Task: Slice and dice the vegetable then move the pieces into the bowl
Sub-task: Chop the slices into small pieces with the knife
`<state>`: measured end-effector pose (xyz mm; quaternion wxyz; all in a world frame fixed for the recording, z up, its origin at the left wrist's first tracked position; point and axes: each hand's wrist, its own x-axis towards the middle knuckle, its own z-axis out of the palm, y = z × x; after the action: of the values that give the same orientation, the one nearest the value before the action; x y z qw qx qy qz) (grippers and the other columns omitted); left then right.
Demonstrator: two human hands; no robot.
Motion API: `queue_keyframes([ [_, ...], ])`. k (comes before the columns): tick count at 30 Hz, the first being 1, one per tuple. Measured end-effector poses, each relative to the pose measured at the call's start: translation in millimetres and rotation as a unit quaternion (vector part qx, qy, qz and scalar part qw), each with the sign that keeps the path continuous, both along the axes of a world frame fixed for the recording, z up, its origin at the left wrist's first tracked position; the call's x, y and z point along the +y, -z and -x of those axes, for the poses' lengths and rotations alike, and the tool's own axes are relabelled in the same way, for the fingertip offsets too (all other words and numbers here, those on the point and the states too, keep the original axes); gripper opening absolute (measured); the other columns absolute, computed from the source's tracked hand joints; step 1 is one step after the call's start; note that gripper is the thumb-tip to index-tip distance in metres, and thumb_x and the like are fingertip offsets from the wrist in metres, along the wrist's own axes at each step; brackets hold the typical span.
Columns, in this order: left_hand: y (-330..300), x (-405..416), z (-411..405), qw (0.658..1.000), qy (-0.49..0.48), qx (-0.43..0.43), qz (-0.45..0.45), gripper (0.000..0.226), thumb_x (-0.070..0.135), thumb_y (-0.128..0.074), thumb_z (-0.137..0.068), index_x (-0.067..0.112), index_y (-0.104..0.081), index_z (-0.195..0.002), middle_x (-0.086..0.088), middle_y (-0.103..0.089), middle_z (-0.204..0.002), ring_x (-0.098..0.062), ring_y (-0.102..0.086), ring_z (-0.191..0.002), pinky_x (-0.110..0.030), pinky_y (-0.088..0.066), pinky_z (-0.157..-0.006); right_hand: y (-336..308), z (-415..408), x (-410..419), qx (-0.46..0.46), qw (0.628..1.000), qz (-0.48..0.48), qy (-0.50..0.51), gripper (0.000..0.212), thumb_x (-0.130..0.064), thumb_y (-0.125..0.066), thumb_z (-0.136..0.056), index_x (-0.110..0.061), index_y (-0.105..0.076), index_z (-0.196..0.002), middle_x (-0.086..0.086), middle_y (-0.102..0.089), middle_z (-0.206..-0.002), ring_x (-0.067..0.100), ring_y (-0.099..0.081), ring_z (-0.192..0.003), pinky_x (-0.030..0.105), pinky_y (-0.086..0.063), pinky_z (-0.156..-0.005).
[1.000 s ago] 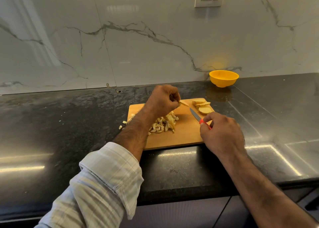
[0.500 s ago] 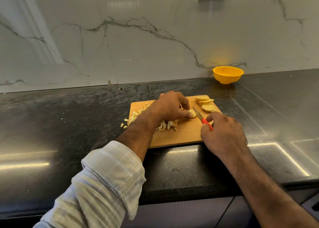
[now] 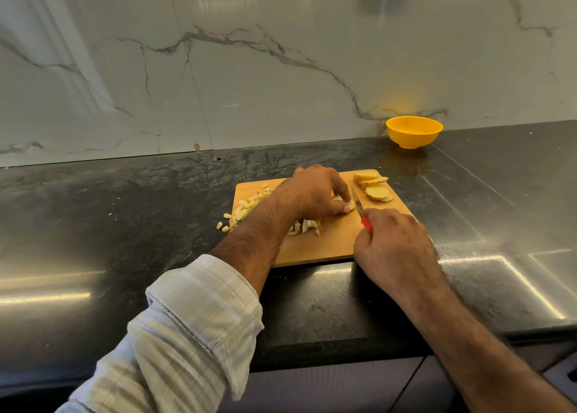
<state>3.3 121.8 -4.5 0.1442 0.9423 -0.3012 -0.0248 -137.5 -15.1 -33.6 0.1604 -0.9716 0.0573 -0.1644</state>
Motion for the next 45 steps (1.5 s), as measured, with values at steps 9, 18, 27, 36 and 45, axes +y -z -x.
queue_keyframes([
  [9,-2.4,-1.1,1.5,0.999,0.005,0.032,0.005,0.023,0.037,-0.075,-0.097,0.032,-0.078,-0.119,0.013,-0.063,-0.125,-0.012,-0.054,-0.121,-0.055,-0.042,-0.116,-0.5,2.3,4.0,0.013,0.999,0.027,-0.027,0.037,-0.033,-0.052,-0.102,-0.023,-0.062,-0.136,-0.001,-0.061,-0.117,0.015,-0.054,-0.101,0.032,-0.052,-0.086],
  [18,-6.3,-2.0,4.0,0.998,0.005,0.052,0.041,0.023,0.018,-0.078,-0.095,0.018,-0.080,-0.117,0.006,-0.071,-0.117,-0.007,-0.060,-0.102,-0.028,-0.054,-0.096,-3.3,4.1,5.1,0.050,0.997,0.037,-0.049,0.032,-0.028,-0.054,-0.102,-0.022,-0.064,-0.132,-0.002,-0.061,-0.116,0.011,-0.048,-0.097,0.030,-0.047,-0.087],
  [27,-7.6,-1.8,4.8,0.998,-0.012,0.046,0.042,0.022,0.017,-0.080,-0.093,0.017,-0.080,-0.114,0.001,-0.075,-0.117,-0.012,-0.066,-0.107,-0.033,-0.056,-0.100,-4.8,-10.5,-2.2,0.039,0.999,0.018,-0.029,0.027,-0.025,-0.053,-0.100,-0.022,-0.070,-0.120,0.000,-0.067,-0.113,0.014,-0.049,-0.092,0.029,-0.046,-0.081],
  [36,-5.9,-2.3,4.3,0.999,-0.005,0.030,0.039,0.019,0.020,-0.081,-0.092,0.017,-0.081,-0.110,0.003,-0.075,-0.115,-0.008,-0.064,-0.103,-0.029,-0.055,-0.092,5.1,9.7,14.2,0.005,0.999,0.023,-0.035,0.023,-0.029,-0.052,-0.102,-0.021,-0.068,-0.116,-0.003,-0.058,-0.098,0.013,-0.053,-0.088,0.027,-0.044,-0.072],
  [45,-7.2,-0.3,3.3,0.999,0.003,0.021,0.029,0.019,0.016,-0.082,-0.091,0.019,-0.082,-0.110,0.004,-0.076,-0.114,-0.011,-0.067,-0.106,-0.036,-0.057,-0.101,-16.0,-13.7,12.0,0.106,0.992,0.045,-0.046,0.016,-0.030,-0.064,-0.094,-0.023,-0.063,-0.109,-0.004,-0.055,-0.098,0.015,-0.052,-0.092,0.029,-0.043,-0.074],
])
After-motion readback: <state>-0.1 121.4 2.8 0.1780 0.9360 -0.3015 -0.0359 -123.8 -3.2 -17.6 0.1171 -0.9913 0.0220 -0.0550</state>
